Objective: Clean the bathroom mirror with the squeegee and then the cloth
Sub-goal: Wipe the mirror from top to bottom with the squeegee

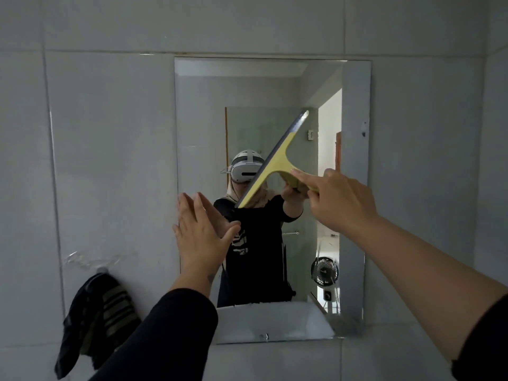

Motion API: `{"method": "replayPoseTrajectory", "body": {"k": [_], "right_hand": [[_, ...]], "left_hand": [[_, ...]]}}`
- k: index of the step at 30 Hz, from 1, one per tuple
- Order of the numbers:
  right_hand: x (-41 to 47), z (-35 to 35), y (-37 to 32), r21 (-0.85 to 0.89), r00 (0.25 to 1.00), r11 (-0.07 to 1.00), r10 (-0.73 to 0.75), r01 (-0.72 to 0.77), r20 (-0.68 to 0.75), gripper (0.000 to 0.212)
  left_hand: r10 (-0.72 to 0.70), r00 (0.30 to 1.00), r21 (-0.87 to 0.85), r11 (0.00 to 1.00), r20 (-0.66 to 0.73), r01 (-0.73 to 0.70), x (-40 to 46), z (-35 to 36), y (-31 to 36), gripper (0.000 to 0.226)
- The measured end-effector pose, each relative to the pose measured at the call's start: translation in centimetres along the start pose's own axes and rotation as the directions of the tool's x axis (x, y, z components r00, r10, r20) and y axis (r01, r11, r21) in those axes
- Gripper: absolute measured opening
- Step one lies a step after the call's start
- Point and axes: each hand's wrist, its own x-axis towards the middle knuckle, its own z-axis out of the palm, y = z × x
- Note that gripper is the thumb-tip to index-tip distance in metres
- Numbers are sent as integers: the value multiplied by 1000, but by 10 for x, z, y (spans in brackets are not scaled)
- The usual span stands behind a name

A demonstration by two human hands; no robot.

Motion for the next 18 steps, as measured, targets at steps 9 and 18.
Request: {"method": "replayPoseTrajectory", "body": {"k": [9, 18], "right_hand": [[-26, 14, 45, 144, 976, 966, 217, -214, -2, 53], [-63, 47, 5, 415, 941, 853, 338, -316, 21, 56]], "left_hand": [[11, 1000, 69, 998, 19, -13, 2, -4, -1, 113], [7, 1000, 68, 998, 30, -9, 4, -6, -2, 105]]}}
